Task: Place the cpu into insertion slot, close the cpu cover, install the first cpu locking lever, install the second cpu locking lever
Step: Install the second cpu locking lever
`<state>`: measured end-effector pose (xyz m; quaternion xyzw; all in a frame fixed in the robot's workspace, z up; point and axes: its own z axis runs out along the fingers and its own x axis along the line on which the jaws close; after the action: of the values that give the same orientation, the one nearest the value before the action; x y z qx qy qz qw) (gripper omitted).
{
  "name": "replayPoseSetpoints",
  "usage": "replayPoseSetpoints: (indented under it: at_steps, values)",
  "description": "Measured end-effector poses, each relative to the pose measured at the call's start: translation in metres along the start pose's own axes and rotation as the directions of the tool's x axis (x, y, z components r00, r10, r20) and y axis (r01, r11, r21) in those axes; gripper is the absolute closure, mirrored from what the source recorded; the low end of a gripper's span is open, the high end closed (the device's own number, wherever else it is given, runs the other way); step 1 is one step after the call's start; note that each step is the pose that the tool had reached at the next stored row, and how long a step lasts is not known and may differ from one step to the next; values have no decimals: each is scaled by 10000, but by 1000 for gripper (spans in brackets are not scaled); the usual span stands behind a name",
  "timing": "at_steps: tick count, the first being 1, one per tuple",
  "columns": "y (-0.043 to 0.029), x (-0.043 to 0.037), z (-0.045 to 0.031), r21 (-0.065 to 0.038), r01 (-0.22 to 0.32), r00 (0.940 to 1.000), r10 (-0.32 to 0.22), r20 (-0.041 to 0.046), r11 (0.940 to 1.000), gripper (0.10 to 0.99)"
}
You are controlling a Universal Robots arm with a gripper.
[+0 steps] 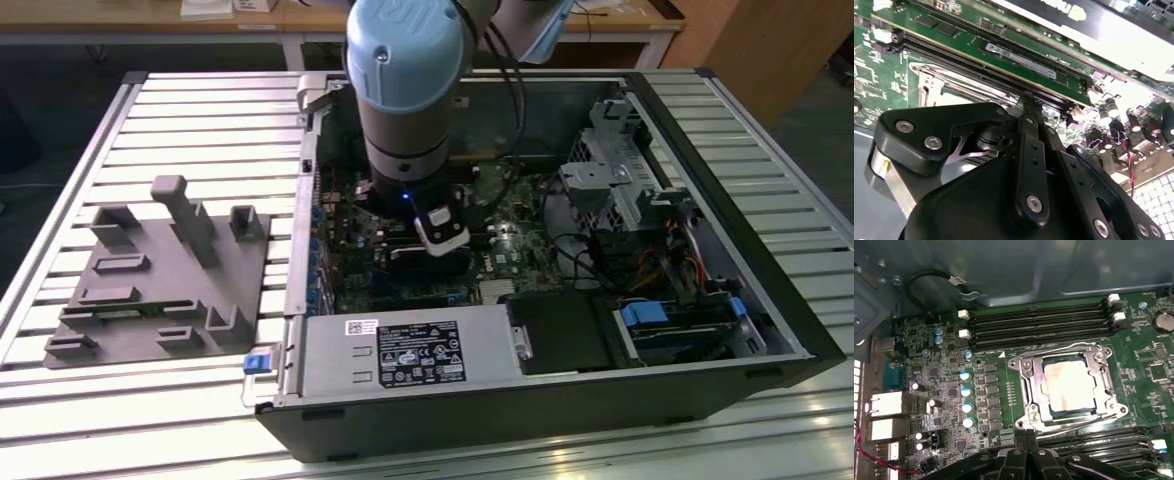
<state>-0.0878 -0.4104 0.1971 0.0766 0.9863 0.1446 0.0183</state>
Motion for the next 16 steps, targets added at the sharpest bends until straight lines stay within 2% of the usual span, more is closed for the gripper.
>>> replayPoseSetpoints:
  at_steps: [12,16]
  values:
    - [62,25,58,-11,8,10000,-8,-5,10000,980]
    - [62,26,78,-25,7,10000,-7,-7,10000,980]
